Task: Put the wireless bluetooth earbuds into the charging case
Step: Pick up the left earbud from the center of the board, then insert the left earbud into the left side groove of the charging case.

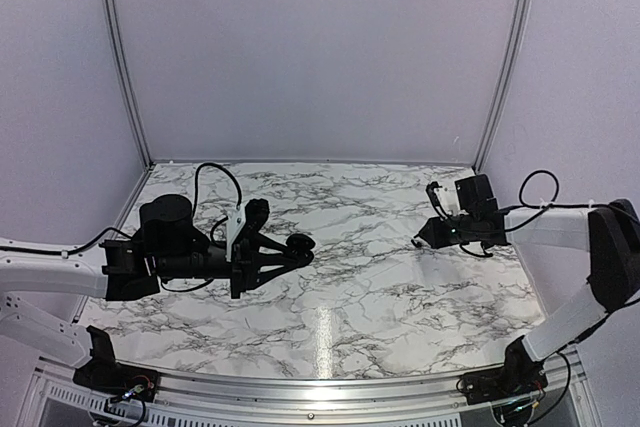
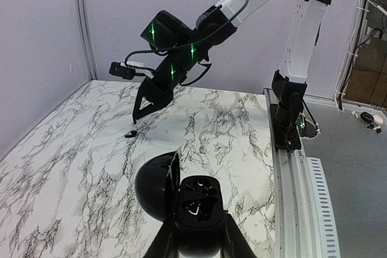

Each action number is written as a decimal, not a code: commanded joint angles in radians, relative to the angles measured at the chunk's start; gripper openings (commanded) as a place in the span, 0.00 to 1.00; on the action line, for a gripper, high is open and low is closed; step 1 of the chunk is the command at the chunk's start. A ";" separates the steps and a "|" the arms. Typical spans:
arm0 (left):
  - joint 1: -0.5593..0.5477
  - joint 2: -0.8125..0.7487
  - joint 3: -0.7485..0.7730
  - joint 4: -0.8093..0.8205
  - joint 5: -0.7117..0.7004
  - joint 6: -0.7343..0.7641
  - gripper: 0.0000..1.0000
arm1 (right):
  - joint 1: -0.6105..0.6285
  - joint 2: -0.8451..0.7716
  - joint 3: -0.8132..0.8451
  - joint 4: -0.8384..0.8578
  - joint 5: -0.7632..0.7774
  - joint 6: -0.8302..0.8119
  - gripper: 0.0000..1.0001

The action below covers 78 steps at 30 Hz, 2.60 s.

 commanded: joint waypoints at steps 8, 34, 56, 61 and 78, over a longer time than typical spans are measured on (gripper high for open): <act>0.012 -0.023 -0.019 0.067 0.102 0.021 0.03 | 0.282 -0.424 0.008 0.004 -0.033 -0.101 0.10; 0.007 -0.054 -0.016 0.064 0.196 0.171 0.02 | 1.000 -0.498 0.265 -0.066 0.314 -0.520 0.09; 0.004 0.007 0.054 0.101 0.002 0.055 0.00 | 1.156 -0.343 0.308 -0.007 0.701 -0.543 0.08; 0.005 0.020 0.085 0.103 -0.007 0.004 0.00 | 1.161 -0.319 0.305 0.067 0.774 -0.561 0.08; 0.005 0.071 0.145 0.104 -0.042 -0.122 0.01 | 1.162 -0.250 0.329 0.162 0.886 -0.619 0.08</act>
